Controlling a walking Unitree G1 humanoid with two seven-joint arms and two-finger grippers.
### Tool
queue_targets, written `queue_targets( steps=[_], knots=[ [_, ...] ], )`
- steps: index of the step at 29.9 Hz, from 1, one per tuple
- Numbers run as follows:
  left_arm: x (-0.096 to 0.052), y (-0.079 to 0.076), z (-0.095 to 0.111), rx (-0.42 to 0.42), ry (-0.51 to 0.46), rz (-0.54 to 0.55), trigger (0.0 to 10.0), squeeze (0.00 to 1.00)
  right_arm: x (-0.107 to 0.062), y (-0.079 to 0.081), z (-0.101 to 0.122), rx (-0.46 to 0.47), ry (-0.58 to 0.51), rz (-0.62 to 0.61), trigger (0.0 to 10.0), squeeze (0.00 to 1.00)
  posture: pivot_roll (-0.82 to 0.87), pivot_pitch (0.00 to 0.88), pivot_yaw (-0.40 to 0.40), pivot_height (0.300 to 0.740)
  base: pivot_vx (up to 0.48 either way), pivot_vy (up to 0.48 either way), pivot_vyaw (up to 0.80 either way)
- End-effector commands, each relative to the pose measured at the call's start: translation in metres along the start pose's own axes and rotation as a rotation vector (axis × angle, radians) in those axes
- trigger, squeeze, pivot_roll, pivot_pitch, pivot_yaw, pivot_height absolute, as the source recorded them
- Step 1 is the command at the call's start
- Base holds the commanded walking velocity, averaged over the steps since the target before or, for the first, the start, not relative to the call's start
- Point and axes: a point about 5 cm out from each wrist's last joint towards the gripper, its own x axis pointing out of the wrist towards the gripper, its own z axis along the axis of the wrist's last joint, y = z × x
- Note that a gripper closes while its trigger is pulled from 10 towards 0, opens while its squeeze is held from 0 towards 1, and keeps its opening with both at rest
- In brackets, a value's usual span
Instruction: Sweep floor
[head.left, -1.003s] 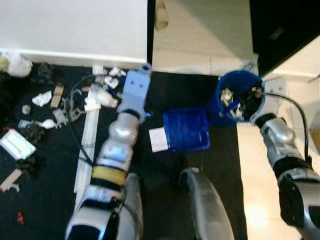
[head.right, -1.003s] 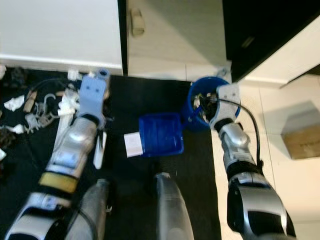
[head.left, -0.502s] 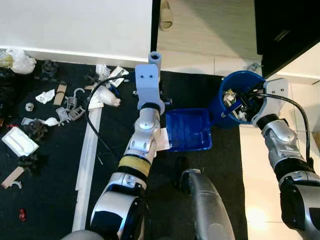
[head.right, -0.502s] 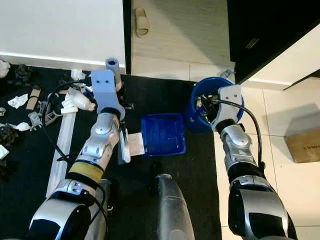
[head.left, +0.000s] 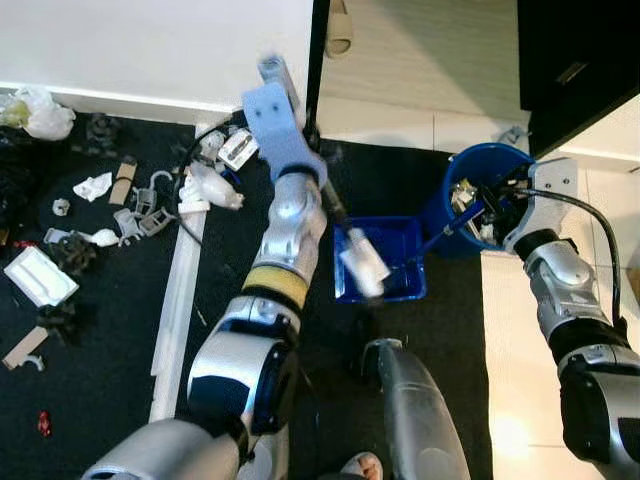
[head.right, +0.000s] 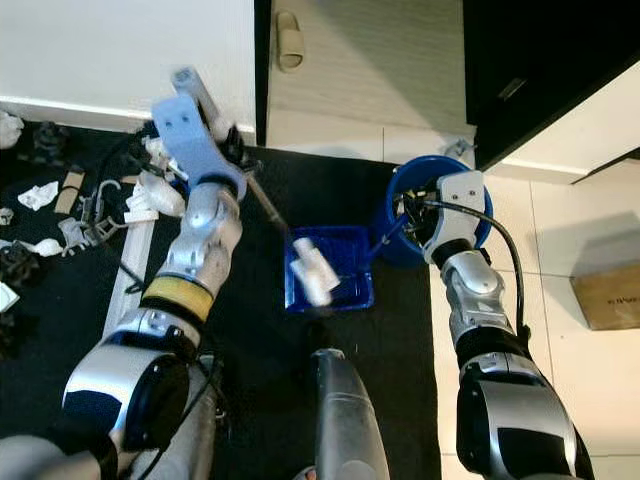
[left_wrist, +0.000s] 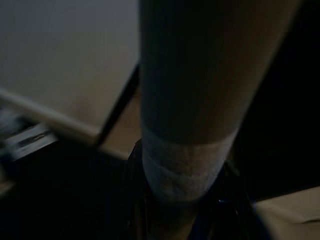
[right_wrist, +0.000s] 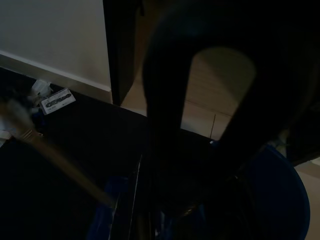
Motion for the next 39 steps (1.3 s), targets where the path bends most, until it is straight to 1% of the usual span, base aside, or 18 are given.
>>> queue_targets(
  steps=[1,4,5,8,9,12,13,15,16,18,20,21,22,24,28,30,34,39],
  knots=[
    [-0.025,-0.108,-0.018,-0.254,0.059,-0.201,10.0,0.00,-0.016,0.007,-0.035,0.005,0.173,0.048,10.0,0.00,0.05,0.337,-0.100,0.740,0.000,0.000,0.00],
    [-0.022,-0.111,-0.011,-0.211,0.044,-0.277,10.0,0.00,-0.015,0.005,-0.032,0.002,0.169,0.044,10.0,0.00,0.05,0.319,-0.102,0.740,0.000,0.000,0.00],
    [-0.020,-0.111,-0.008,-0.117,0.043,-0.364,10.0,0.00,-0.013,0.004,-0.030,0.001,0.166,0.040,10.0,0.00,0.06,0.304,-0.101,0.740,0.000,0.000,0.00],
    [-0.018,-0.104,-0.006,-0.052,0.035,-0.416,10.0,0.00,-0.013,0.003,-0.030,0.001,0.167,0.037,10.0,0.00,0.07,0.283,-0.101,0.740,0.000,0.000,0.00],
    [-0.017,-0.087,0.002,0.008,0.013,-0.470,10.0,0.00,-0.013,0.003,-0.029,0.001,0.165,0.036,10.0,0.00,0.07,0.269,-0.102,0.740,0.000,0.000,0.00],
    [-0.016,-0.062,0.009,0.080,0.007,-0.496,10.0,0.00,-0.012,0.004,-0.029,0.008,0.163,0.033,10.0,0.00,0.08,0.247,-0.108,0.740,0.000,0.000,0.00],
    [-0.016,-0.062,0.009,0.080,0.007,-0.496,10.0,0.00,-0.012,0.004,-0.029,0.008,0.163,0.033,10.0,0.00,0.08,0.247,-0.108,0.740,0.000,0.000,0.00],
    [-0.016,-0.037,0.010,0.169,0.037,-0.498,10.0,0.00,-0.012,0.005,-0.030,0.021,0.164,0.025,10.0,0.00,0.09,0.231,-0.114,0.740,0.000,0.000,0.00],
    [-0.016,-0.037,0.010,0.169,0.037,-0.498,10.0,0.00,-0.012,0.005,-0.030,0.021,0.164,0.025,10.0,0.00,0.09,0.231,-0.114,0.740,0.000,0.000,0.00],
    [-0.022,-0.002,0.008,0.371,0.072,-0.505,10.0,0.00,-0.012,0.007,-0.032,0.040,0.163,0.011,10.0,0.00,0.10,0.205,-0.117,0.740,0.000,0.000,0.00],
    [-0.031,0.038,0.010,0.473,0.099,-0.438,10.0,0.00,-0.012,0.008,-0.033,0.074,0.158,-0.018,10.0,0.00,0.10,0.168,-0.117,0.740,0.000,0.000,0.00],
    [-0.034,0.050,0.014,0.488,0.098,-0.404,10.0,0.00,-0.012,0.008,-0.034,0.085,0.156,-0.029,10.0,0.00,0.10,0.168,-0.117,0.740,0.000,0.000,0.00],
    [-0.034,0.050,0.014,0.488,0.098,-0.404,10.0,0.00,-0.012,0.008,-0.034,0.085,0.156,-0.029,10.0,0.00,0.10,0.168,-0.117,0.740,0.000,0.000,0.00],
    [-0.040,0.075,0.024,0.511,0.083,-0.330,10.0,0.00,-0.013,0.008,-0.035,0.113,0.153,-0.055,10.0,0.00,0.11,0.139,-0.112,0.740,0.000,0.000,0.00],
    [-0.048,0.093,0.032,0.540,0.082,-0.270,10.0,0.00,-0.014,0.009,-0.037,0.135,0.151,-0.071,10.0,0.00,0.11,0.120,-0.108,0.740,0.000,0.000,0.00],
    [-0.058,0.112,0.036,0.617,0.104,-0.214,10.0,0.00,-0.015,0.011,-0.039,0.154,0.150,-0.086,10.0,0.00,0.11,0.098,-0.101,0.740,0.000,0.000,0.00],
    [-0.064,0.120,0.033,0.658,0.127,-0.190,10.0,0.00,-0.016,0.011,-0.040,0.170,0.147,-0.101,10.0,0.00,0.11,0.088,-0.101,0.740,0.000,0.000,0.00],
    [-0.088,0.157,0.002,0.656,0.242,-0.014,10.0,0.00,-0.011,-0.011,-0.027,0.347,0.087,-0.222,10.0,0.00,0.07,0.039,-0.067,0.740,0.000,0.000,0.00]
  ],
)
